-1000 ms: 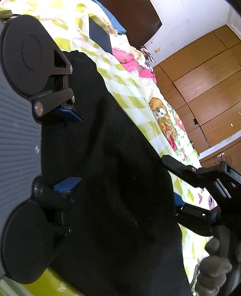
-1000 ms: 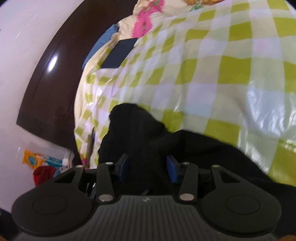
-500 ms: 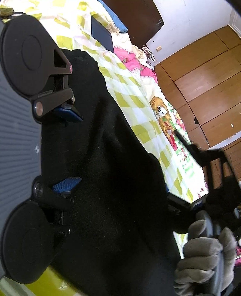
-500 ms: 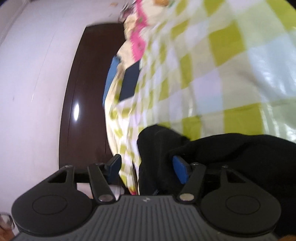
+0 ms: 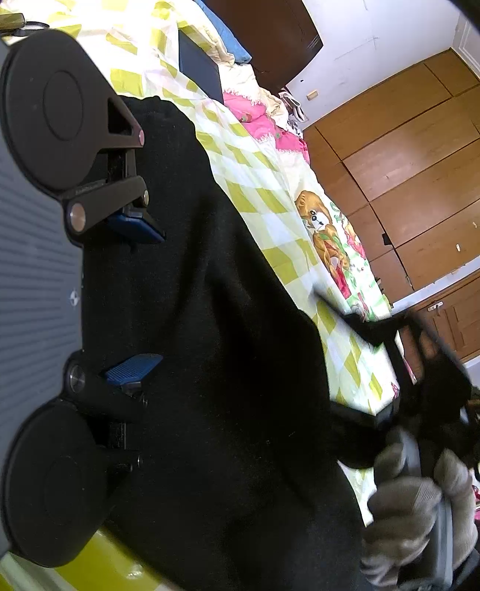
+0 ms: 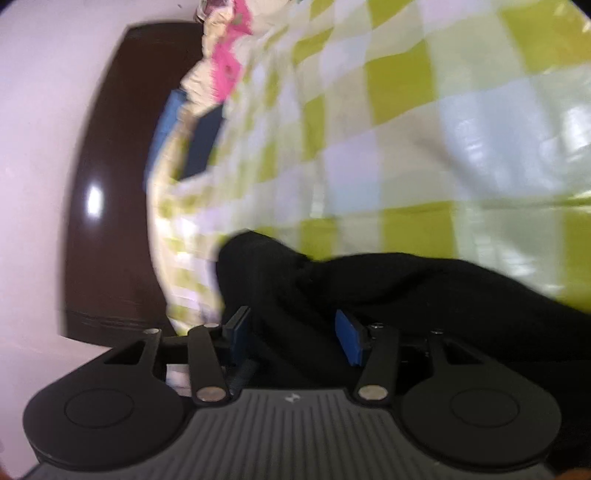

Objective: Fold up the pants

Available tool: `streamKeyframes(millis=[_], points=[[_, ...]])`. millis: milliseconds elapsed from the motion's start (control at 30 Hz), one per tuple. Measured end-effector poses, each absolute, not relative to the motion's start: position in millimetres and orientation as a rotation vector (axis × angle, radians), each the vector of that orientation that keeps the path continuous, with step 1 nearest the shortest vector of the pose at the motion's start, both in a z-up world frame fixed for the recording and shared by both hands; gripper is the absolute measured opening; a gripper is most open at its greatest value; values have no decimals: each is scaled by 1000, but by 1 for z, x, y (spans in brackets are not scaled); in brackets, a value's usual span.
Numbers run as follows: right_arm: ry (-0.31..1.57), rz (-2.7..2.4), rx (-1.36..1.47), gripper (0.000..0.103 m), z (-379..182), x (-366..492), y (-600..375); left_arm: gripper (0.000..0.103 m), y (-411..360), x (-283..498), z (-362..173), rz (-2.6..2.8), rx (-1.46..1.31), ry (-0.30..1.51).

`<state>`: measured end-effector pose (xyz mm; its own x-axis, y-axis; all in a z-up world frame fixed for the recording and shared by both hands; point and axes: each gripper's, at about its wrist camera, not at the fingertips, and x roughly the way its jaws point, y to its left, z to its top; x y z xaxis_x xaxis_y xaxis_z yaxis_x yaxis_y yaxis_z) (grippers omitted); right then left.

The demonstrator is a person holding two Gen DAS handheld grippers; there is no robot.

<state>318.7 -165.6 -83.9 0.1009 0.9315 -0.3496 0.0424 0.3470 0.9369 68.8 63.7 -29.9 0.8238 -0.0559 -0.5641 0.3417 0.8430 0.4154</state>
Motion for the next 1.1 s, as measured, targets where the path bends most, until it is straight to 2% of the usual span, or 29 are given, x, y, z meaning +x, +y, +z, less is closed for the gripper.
streamKeyframes(millis=[100, 167, 233, 267, 533, 700, 767, 933, 1033, 1100], points=[[1267, 808, 1013, 48, -95, 317, -150, 79, 64, 68, -30, -220, 533, 571], [1197, 766, 1105, 25, -101, 315, -161, 79, 64, 68, -30, -218, 529, 571], [1089, 716, 1247, 10, -106, 315, -183, 79, 64, 69, -31, -217, 523, 571], [1049, 692, 1264, 6, -105, 316, -190, 80, 64, 70, -31, -217, 521, 573], [977, 495, 946, 7, -83, 343, -198, 85, 64, 74, -32, -200, 515, 585], [879, 551, 748, 9, -31, 313, -178, 85, 76, 69, -16, -139, 546, 527], [894, 645, 669, 9, -23, 294, -158, 85, 86, 75, -11, -93, 543, 504], [1054, 639, 630, 9, -62, 299, -112, 85, 119, 102, -25, 63, 562, 557], [1084, 521, 701, 0, -87, 319, -128, 87, 144, 94, -31, 85, 506, 590], [1077, 510, 742, 0, -85, 320, -131, 89, 154, 85, -28, 92, 494, 576]])
